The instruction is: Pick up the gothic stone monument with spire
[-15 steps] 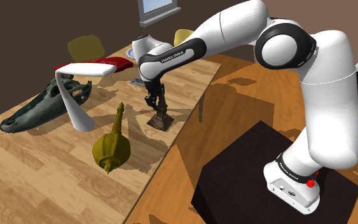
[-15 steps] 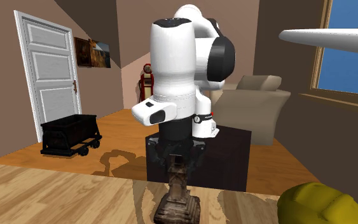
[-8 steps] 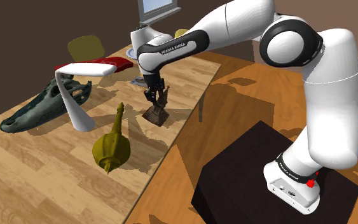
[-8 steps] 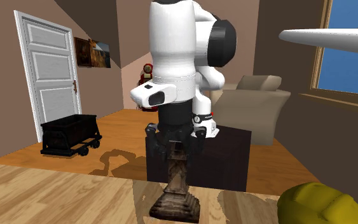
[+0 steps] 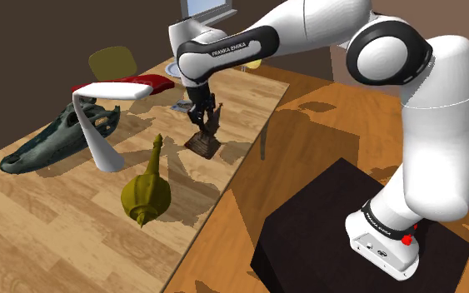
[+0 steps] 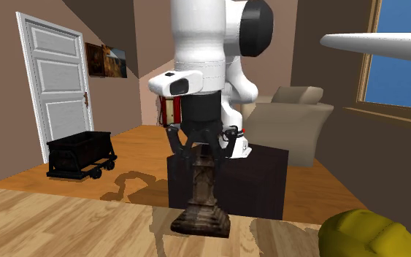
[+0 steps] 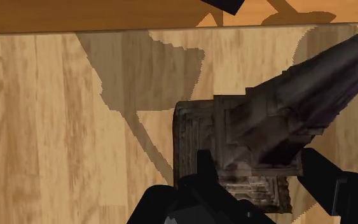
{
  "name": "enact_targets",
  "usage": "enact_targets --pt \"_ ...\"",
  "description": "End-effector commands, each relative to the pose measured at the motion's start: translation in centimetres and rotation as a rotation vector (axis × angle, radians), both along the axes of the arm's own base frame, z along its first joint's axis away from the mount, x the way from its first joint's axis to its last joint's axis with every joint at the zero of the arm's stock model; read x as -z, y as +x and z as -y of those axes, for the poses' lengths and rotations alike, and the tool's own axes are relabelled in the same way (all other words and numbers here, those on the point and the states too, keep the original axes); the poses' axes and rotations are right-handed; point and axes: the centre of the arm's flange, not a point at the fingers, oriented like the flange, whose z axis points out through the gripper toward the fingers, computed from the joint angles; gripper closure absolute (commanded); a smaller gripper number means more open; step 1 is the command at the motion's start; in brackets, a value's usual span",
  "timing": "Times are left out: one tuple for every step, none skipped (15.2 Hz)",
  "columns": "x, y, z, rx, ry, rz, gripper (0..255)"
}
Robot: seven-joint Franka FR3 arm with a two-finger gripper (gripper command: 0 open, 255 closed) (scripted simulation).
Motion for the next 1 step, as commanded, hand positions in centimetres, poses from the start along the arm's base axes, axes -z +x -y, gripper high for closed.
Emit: enact_targets --pt "-0.33 0.0 -0.01 0.0 0.0 0.0 255"
